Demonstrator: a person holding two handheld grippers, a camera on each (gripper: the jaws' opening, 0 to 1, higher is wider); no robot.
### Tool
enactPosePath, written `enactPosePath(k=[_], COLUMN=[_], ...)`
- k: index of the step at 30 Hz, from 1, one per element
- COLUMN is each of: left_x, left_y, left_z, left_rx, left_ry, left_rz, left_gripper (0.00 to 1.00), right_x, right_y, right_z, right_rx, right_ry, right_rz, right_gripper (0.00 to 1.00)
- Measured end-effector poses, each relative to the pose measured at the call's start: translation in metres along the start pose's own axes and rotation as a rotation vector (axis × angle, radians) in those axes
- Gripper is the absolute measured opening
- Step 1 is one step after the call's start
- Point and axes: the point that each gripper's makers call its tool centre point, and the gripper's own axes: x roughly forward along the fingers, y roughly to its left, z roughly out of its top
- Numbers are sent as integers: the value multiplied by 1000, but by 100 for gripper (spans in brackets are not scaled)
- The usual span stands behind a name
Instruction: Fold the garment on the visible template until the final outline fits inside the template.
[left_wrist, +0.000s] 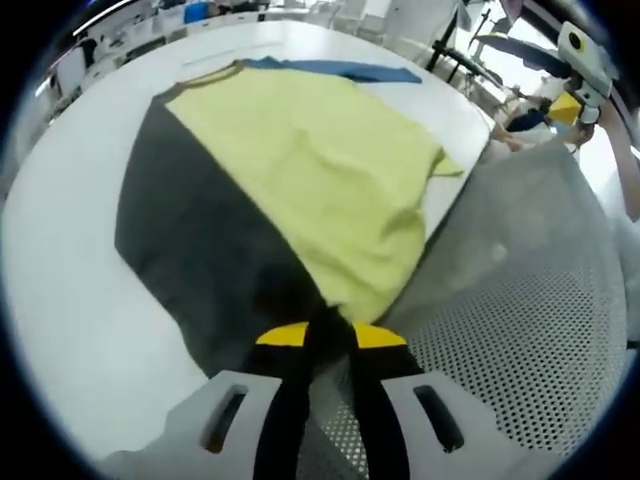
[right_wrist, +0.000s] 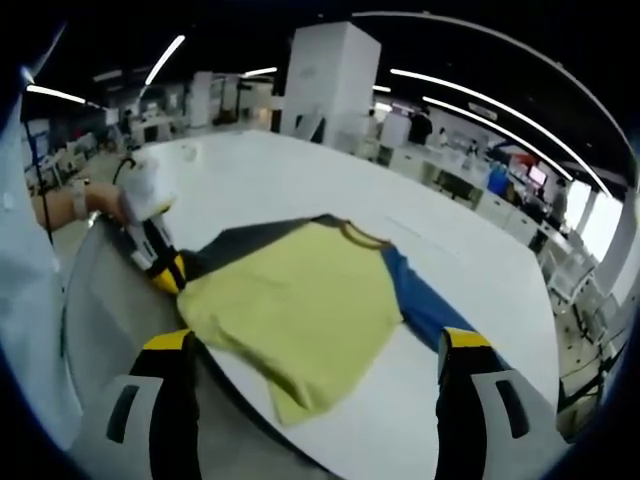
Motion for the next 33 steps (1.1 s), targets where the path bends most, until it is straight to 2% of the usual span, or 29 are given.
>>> enactPosePath(k=[5,12,21,31,33], left_x=[-2,-3,-13,-37,-42], left_y=[2,1,12,41,46], left_z=[-1,0,2,11,12], left_rx=[-7,-19,-18,25,31], left_ry=[1,-3,-38,-84,-92], left_rz=[7,3,43,158,165], left_gripper=[0,0,0,0,0], right_x=[-1,0,1,2,2], right_y=[0,0,1,2,2], right_z=[-1,2,2,1,0], right_rx=[-2,-7,-10,-4,-2], right_ry=[7,1,2,5,3], right_rz=[0,4,12,15,14], right_gripper=[100,100,100,100,100])
